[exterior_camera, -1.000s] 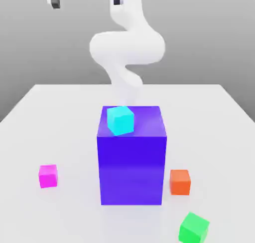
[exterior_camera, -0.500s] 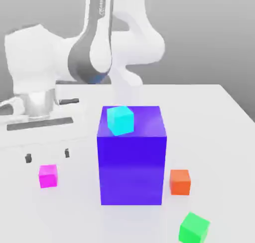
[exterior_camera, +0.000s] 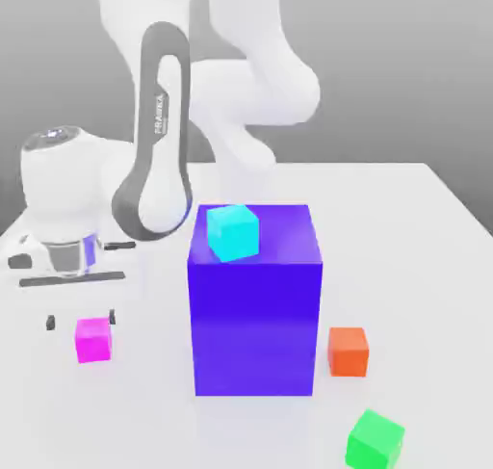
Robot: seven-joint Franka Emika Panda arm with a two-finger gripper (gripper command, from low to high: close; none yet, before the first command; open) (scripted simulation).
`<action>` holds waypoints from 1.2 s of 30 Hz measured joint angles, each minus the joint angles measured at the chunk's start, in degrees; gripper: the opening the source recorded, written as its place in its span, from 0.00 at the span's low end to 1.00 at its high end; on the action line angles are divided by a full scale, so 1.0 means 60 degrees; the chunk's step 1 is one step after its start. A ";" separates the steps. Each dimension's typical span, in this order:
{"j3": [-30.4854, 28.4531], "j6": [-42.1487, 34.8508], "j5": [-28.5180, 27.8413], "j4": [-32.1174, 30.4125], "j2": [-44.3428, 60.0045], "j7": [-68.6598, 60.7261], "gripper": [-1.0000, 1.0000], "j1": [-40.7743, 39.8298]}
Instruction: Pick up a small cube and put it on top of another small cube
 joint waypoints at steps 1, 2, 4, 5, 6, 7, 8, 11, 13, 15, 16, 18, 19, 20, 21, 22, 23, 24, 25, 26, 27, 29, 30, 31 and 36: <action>0.0362 0.0118 0.0305 0.0048 0.0175 -0.0229 0.50 -0.0290; 0.0733 0.0240 0.0605 0.0094 0.0352 -0.0455 0.50 -0.0589; 0.1376 0.0454 0.1079 0.0166 0.0652 -0.0811 0.00 -0.1117; 0.1376 0.0454 0.1079 0.0166 0.0652 -0.0811 0.00 -0.1117; 0.1376 0.0452 0.1078 0.0166 0.0651 -0.0810 0.00 -0.1117; 0.1376 0.0445 0.1077 0.0166 0.0651 -0.0809 0.00 -0.1117; 0.1376 0.0437 0.1076 0.0166 0.0651 -0.0807 0.00 -0.1117; 0.1382 0.0434 0.1069 0.0167 0.0649 -0.0802 0.00 -0.1125; 0.0817 0.0247 0.0630 0.0100 0.0380 -0.0474 0.00 -0.0666; 0.0149 0.0021 0.0049 0.0011 0.0046 -0.0041 0.00 -0.0137; -0.0178 -0.0088 -0.0284 -0.0038 -0.0127 0.0211 0.00 0.0112; -0.0738 -0.0290 -0.1002 -0.0146 -0.0480 0.0751 0.00 0.0505; -0.0977 -0.0397 -0.1381 -0.0200 -0.0658 0.1034 0.00 0.0657; -0.1235 -0.0500 -0.1707 -0.0252 -0.0828 0.1278 0.00 0.0840; -0.1474 -0.0603 -0.2030 -0.0306 -0.0996 0.1524 0.00 0.1006; -0.1665 -0.0705 -0.2372 -0.0361 -0.1164 0.1781 0.00 0.1120; -0.1814 -0.0805 -0.2698 -0.0416 -0.1328 0.2028 0.00 0.1197; -0.1942 -0.0904 -0.2999 -0.0472 -0.1487 0.2258 0.00 0.1259; -0.2042 -0.1002 -0.3275 -0.0528 -0.1639 0.2470 0.00 0.1298; -0.2121 -0.1098 -0.3523 -0.0582 -0.1781 0.2655 0.00 0.1319; -0.2210 -0.1198 -0.3869 -0.0512 -0.1792 0.2619 0.00 0.1318; -0.2368 -0.1403 -0.4608 -0.0251 -0.1679 0.2301 0.00 0.1296; -0.2421 -0.1515 -0.4969 -0.0081 -0.1584 0.2063 0.00 0.1296; -0.2429 -0.1648 -0.5315 0.0128 -0.1468 0.1779 0.00 0.1333; -0.2174 -0.2403 -0.6850 0.1348 -0.0753 0.0060 0.00 0.1651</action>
